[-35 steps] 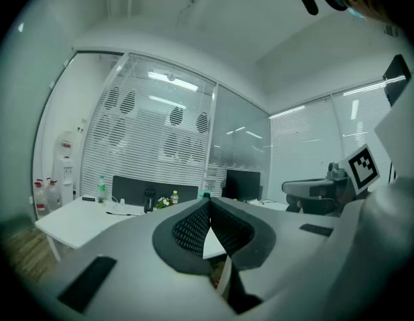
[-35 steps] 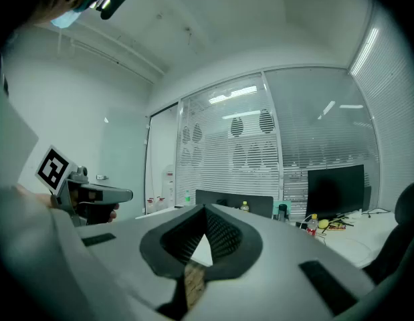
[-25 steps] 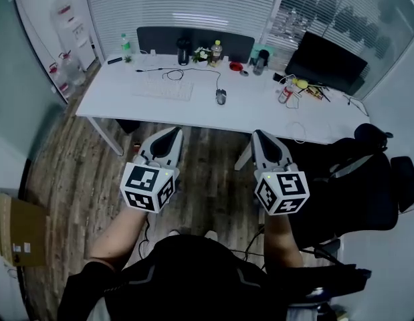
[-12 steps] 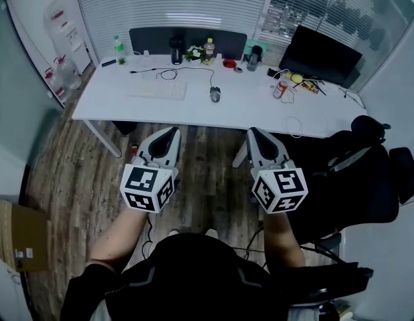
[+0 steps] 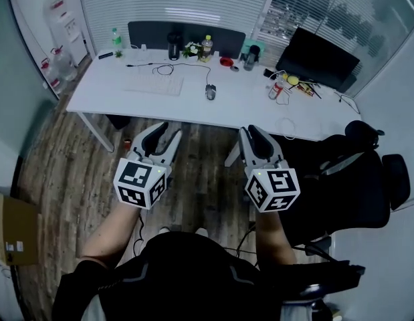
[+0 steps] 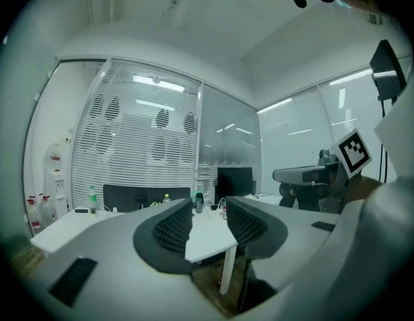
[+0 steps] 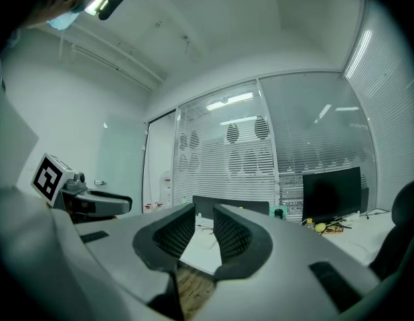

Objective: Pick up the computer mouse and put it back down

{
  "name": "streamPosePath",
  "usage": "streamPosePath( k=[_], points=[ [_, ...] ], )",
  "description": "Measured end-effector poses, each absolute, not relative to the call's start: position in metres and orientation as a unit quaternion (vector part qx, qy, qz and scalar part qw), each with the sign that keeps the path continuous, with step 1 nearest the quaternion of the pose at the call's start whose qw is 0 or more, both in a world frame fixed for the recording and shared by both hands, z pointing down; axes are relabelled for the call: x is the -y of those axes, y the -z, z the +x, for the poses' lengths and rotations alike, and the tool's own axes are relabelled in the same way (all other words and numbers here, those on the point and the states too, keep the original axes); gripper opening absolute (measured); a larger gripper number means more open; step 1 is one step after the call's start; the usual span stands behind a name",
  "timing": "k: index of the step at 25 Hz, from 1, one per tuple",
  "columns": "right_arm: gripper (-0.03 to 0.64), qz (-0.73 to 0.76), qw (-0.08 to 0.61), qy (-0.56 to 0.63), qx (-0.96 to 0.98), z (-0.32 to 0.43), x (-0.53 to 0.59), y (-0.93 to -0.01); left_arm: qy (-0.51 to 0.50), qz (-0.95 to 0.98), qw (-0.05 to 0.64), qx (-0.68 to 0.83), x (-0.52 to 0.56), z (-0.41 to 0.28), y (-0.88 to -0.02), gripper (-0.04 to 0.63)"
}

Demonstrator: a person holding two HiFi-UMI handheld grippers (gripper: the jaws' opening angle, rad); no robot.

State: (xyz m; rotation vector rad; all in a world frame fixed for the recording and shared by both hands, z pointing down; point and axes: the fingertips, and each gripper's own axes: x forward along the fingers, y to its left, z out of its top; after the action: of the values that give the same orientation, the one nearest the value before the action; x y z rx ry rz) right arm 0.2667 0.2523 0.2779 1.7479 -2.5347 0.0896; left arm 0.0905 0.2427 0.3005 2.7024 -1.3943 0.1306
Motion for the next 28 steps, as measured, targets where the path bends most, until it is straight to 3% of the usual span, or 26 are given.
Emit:
streamPosePath(
  k=[1,6,11,28],
  points=[
    [0.094,0.567,0.032,-0.031,0.823,0.267,-0.252,-0.28,-0.048,0.889,0.051,0.454,-0.245,0.09,-0.305,0.195],
    [0.236,0.562,0.02,-0.026,0.827,0.261,-0.249,-0.278,-0.034,0.889,0.036,0.456,-0.242,0.082,-0.302,0.292],
    [0.318,0.569,0.019,-0.025,0.822,0.255,-0.243,-0.278,-0.033,0.887,0.036,0.459,-0.238,0.068,-0.304,0.321],
    [0.345,0.588,0.043,-0.029,0.807,0.206,-0.22,-0.29,-0.023,0.901,0.041,0.432,-0.208,0.018,-0.312,0.325]
  ],
)
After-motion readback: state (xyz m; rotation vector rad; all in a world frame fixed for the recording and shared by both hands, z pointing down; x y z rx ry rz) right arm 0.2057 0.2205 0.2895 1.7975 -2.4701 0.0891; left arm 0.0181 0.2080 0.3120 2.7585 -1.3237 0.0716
